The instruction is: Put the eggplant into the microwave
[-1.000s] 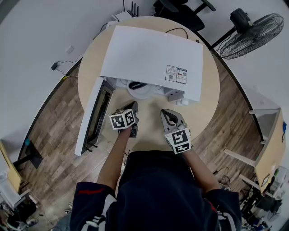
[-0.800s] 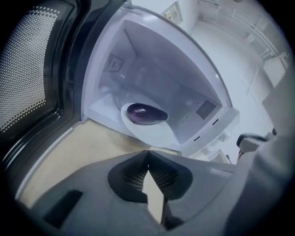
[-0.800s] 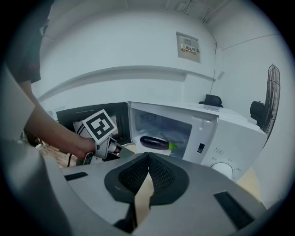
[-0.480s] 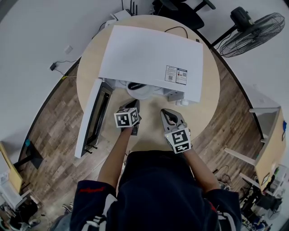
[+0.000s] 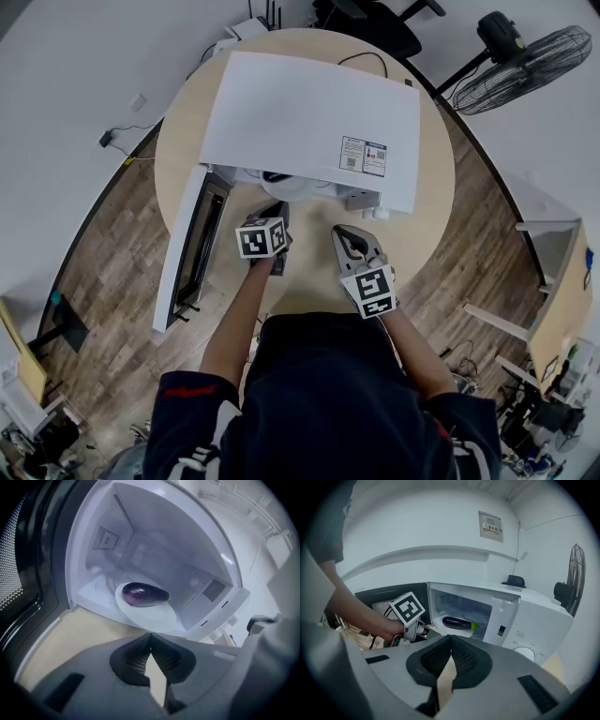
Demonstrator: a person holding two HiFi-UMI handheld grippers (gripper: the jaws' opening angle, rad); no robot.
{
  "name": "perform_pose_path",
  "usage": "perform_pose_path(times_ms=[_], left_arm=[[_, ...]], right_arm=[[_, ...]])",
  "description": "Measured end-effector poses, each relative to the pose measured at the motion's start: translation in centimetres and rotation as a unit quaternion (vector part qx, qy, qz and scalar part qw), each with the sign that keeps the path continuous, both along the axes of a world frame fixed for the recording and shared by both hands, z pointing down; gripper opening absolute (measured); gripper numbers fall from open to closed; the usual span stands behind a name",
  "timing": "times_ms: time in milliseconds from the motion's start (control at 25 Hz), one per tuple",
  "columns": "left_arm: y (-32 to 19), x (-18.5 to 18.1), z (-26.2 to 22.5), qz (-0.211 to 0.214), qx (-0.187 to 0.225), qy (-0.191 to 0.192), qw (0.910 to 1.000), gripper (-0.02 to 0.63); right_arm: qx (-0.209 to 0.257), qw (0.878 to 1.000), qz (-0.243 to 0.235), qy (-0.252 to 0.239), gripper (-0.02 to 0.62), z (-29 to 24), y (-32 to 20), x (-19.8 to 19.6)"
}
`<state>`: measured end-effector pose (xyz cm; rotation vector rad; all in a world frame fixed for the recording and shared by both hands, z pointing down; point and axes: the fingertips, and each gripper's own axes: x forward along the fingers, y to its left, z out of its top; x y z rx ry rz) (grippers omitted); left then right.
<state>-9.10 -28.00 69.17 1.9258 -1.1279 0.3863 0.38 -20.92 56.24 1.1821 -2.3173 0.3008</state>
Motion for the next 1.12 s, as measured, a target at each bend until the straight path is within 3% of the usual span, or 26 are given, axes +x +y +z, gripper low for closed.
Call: perform_pose_path(times_ms=[1120], left_arm=[[-3.9,0.5,-0.1,0.005,0.002,-0.008,1.0000,0.017]], right_arm=[[-0.013,1.000,0.000,0.005,0.012,1.0,-0.3,0.0]])
